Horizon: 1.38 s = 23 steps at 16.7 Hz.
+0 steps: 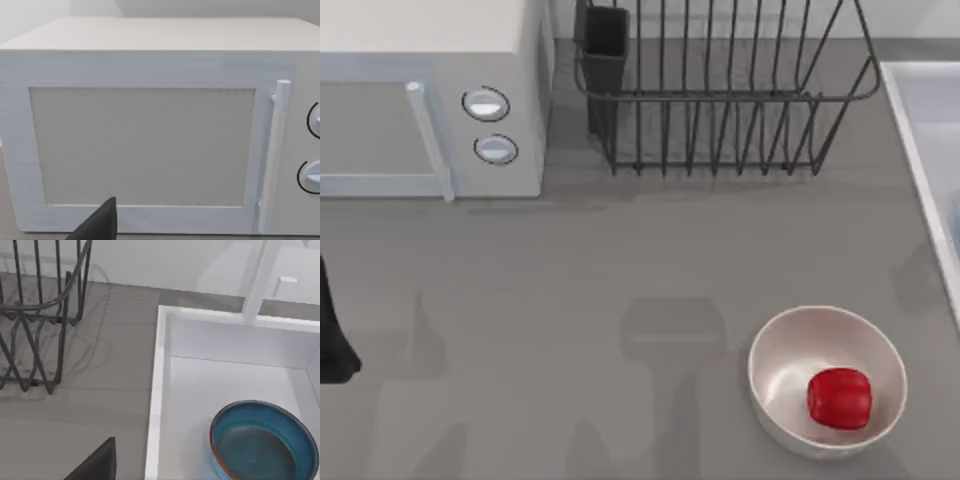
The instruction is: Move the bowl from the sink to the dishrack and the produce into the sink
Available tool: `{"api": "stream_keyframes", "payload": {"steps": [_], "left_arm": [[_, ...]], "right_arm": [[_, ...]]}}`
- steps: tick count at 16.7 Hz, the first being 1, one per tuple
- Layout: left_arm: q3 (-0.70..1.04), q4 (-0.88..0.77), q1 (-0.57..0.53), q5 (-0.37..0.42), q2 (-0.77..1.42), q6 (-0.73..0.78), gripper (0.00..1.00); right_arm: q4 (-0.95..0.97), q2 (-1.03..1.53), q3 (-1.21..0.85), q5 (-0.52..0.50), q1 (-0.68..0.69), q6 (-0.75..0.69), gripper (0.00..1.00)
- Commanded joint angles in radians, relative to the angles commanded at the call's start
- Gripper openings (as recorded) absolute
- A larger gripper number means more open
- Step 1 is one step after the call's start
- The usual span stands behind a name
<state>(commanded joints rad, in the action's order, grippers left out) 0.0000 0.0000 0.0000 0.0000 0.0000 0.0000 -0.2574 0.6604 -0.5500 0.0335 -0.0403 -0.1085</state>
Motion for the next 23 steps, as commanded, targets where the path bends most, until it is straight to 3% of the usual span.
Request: {"api": "stream_keyframes", "payload": {"steps": [13, 18, 23], "left_arm": [[0.000, 0.000, 0.000, 0.000, 0.000, 0.000, 1.00], [0.000, 0.000, 0.000, 0.000, 0.000, 0.000, 1.00], [0.000, 0.000, 0.000, 0.000, 0.000, 0.000, 1.00]], "right_arm": [[-0.596, 1.314, -1.170, -0.008, -0.197, -0.218, 1.00], [-0.784, 1.628, -1.500, -0.019, -0.278, -0.240, 1.00], [-0.914, 1.811, -1.705, -0.020, -0.338, -0.237, 1.00]]}}
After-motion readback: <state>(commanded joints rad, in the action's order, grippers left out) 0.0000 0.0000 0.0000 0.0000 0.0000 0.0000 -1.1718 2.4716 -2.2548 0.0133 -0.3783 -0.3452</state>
